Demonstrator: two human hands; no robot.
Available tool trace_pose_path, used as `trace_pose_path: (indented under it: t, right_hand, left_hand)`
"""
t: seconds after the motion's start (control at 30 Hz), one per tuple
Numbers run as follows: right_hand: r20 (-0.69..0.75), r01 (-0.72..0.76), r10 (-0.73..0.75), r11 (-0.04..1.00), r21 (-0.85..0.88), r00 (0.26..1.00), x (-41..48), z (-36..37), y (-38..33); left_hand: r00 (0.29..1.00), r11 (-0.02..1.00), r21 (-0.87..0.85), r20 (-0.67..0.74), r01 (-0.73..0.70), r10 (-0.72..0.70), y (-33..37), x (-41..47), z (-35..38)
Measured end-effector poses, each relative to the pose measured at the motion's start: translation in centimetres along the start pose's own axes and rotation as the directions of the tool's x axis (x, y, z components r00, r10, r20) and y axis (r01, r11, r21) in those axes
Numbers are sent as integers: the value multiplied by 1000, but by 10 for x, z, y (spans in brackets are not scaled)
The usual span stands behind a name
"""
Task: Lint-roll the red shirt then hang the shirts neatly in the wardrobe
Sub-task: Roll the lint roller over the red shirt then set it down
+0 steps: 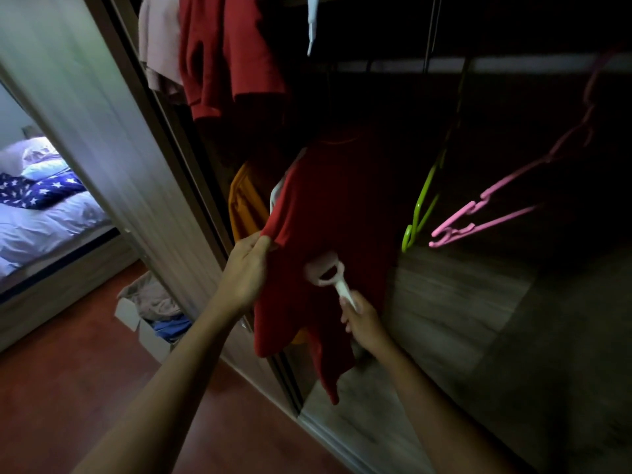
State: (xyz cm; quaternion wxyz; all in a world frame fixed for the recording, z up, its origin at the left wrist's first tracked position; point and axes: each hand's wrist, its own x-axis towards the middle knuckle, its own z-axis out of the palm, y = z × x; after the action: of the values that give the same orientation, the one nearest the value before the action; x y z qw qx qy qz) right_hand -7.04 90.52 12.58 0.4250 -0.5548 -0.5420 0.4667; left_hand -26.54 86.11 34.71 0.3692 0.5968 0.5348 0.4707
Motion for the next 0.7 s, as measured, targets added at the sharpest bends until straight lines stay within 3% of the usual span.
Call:
trace_pose_path:
  t: [0.1,0.17,0.3,0.5,0.7]
  right_hand:
    - [112,-251,266,959,-130,957,-6,4,36]
    - [121,-292,311,944,-155,943,-7,0,45]
    - [-4,-257,257,966,-25,966,10,-14,24]
    - [-287,-46,116,970,238,951,51,-51,-34]
    - [-216,-36,94,966,254,972,65,-59,-49]
  left_hand:
    - [1000,1000,-6,-7,17,-17,-3,1,2]
    - [1000,1000,-5,2,18,-18,-5,1,3]
    - [1000,1000,0,11,28,-28,-6,2,1]
    - [999,999,-7,-9,31,-31,-4,3,0]
    - [999,999,5,-6,41,-41,-6,4,1]
